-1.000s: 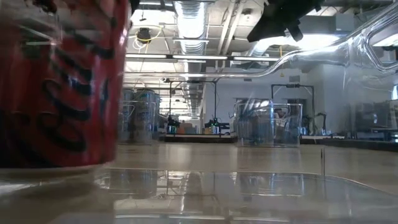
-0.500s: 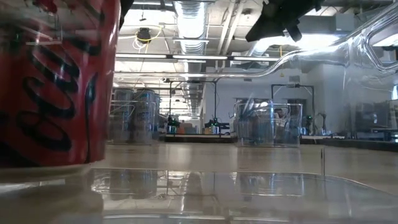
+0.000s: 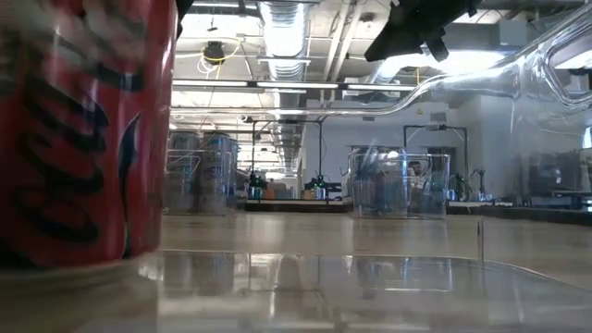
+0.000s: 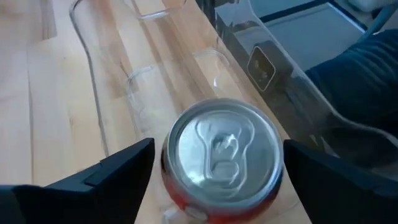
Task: Sort soda cans
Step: Put the top right red and black soda can into the bottom transparent bin, then put the top left red and black soda can into the bottom transparent bin
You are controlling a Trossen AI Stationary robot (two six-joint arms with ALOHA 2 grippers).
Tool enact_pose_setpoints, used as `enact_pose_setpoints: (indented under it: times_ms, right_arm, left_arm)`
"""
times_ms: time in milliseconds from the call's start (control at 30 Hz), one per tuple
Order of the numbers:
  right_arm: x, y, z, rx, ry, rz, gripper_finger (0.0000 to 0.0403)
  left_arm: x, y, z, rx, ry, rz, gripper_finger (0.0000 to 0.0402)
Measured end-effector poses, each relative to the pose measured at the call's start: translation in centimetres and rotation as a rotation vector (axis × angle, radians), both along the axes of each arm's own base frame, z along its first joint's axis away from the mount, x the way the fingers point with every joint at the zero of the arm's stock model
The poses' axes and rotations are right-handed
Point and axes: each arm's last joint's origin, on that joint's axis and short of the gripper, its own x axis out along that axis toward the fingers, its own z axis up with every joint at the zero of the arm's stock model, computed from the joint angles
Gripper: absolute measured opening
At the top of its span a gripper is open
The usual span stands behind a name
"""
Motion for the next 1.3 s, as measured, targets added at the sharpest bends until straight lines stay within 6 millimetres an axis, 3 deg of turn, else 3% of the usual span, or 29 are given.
enact_pose_setpoints:
  times_ms: [300, 600, 1033, 1300]
  right_arm:
    - [0.0, 0.0, 0.0, 0.000, 0.000, 0.001, 0.0032]
    - [0.0, 0.0, 0.0, 0.000, 0.000, 0.001, 0.0032]
    - [0.0, 0.0, 0.0, -0.004, 0.003, 0.003, 0.0032]
    - [0.0, 0.0, 0.0, -0.005, 0.002, 0.004, 0.0032]
  left_arm:
    - [-0.2, 0.3, 0.5, 0.045, 0.017, 0.031, 0.0363]
    - [-1.5, 1.6, 6.5, 0.099, -0.057, 0.086, 0.0363]
    - [-8.7, 8.9, 11.3, 0.211, -0.156, 0.775, 0.0364]
    - [-12.6, 14.5, 12.7, 0.058, -0.227, 1.181, 0.0364]
